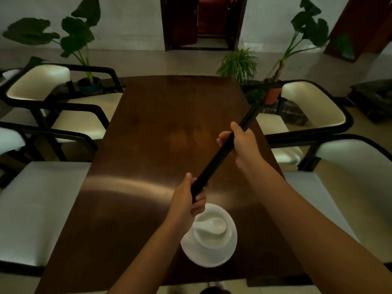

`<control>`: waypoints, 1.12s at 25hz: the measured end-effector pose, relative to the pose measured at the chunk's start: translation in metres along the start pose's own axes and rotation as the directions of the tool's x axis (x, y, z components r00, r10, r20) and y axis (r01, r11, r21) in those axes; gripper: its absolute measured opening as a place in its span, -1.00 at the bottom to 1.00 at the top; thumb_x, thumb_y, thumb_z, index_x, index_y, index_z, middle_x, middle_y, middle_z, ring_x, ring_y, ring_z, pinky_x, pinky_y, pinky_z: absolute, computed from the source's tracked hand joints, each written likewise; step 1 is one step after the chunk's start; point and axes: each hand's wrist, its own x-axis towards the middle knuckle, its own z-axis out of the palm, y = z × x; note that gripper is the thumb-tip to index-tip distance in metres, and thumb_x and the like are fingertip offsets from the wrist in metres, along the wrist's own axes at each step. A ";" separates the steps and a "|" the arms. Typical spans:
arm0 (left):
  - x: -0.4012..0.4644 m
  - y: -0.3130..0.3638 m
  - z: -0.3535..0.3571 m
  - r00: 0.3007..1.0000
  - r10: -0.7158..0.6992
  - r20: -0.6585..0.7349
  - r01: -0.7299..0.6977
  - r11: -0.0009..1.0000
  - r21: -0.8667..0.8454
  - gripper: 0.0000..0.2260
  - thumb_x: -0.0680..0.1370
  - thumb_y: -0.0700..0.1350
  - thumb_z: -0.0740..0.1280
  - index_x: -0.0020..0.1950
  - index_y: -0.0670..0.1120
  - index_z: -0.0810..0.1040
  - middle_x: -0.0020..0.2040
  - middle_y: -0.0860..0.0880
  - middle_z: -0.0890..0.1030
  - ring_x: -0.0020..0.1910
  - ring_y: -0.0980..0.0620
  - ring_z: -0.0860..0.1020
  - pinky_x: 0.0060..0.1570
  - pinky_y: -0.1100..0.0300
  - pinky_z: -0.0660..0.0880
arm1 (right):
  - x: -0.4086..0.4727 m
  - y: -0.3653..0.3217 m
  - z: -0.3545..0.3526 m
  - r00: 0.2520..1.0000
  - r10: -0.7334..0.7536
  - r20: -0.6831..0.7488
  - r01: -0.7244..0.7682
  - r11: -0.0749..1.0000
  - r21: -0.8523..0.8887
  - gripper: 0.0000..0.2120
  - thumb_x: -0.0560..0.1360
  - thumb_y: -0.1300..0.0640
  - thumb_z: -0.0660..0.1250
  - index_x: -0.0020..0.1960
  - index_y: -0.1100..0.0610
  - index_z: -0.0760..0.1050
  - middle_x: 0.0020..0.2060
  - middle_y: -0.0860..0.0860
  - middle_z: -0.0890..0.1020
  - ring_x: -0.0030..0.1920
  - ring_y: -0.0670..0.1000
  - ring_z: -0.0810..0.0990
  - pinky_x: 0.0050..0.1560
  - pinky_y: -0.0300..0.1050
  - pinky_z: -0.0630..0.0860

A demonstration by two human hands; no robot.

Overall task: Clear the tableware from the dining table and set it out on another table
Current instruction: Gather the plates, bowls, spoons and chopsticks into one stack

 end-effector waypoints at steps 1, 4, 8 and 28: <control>-0.005 -0.006 -0.002 0.999 -0.022 -0.039 0.021 0.999 -0.026 -0.59 0.63 0.06 0.00 -0.16 -0.20 0.45 -0.58 0.03 0.30 -0.69 0.15 0.19 -0.70 0.33 0.15 | -0.006 0.008 -0.008 1.000 -0.014 -0.009 0.013 0.994 -0.113 -0.87 0.58 0.06 0.16 -0.06 0.10 0.39 -0.43 -0.02 0.54 -0.35 -0.04 0.54 -0.30 -0.18 0.50; -0.020 -0.024 -0.007 0.992 -0.047 -0.120 0.053 0.998 0.044 -0.62 0.64 0.02 0.01 -0.17 -0.21 0.41 -0.58 -0.01 0.35 -0.70 0.13 0.20 -0.71 0.32 0.16 | -0.021 0.032 -0.034 0.998 0.059 -0.031 -0.066 0.961 -0.267 -0.78 0.56 0.00 0.17 -0.18 0.11 0.37 -0.33 0.02 0.42 -0.30 -0.01 0.44 -0.25 -0.13 0.40; -0.046 -0.066 -0.019 0.972 -0.103 -0.211 0.148 0.968 0.205 -0.61 0.62 -0.02 0.06 -0.16 -0.25 0.52 -0.54 0.00 0.31 -0.66 0.14 0.20 -0.66 0.32 0.14 | -0.033 0.063 -0.087 0.974 0.226 0.005 -0.221 0.956 -0.194 -0.83 0.53 0.12 0.27 -0.21 0.15 0.42 -0.39 0.02 0.41 -0.48 -0.09 0.38 -0.38 -0.21 0.40; -0.049 -0.169 -0.073 0.740 -0.427 -0.519 0.358 0.904 -0.233 -0.81 0.59 -0.25 0.12 -0.12 -0.29 0.47 -0.24 -0.26 0.52 -0.58 0.05 0.55 -0.57 0.31 0.49 | -0.025 0.206 -0.159 0.790 0.606 -0.095 -0.613 0.772 -0.171 -0.90 0.53 0.16 0.28 -0.11 0.17 0.39 -0.25 0.12 0.53 -0.37 0.02 0.53 -0.51 -0.20 0.55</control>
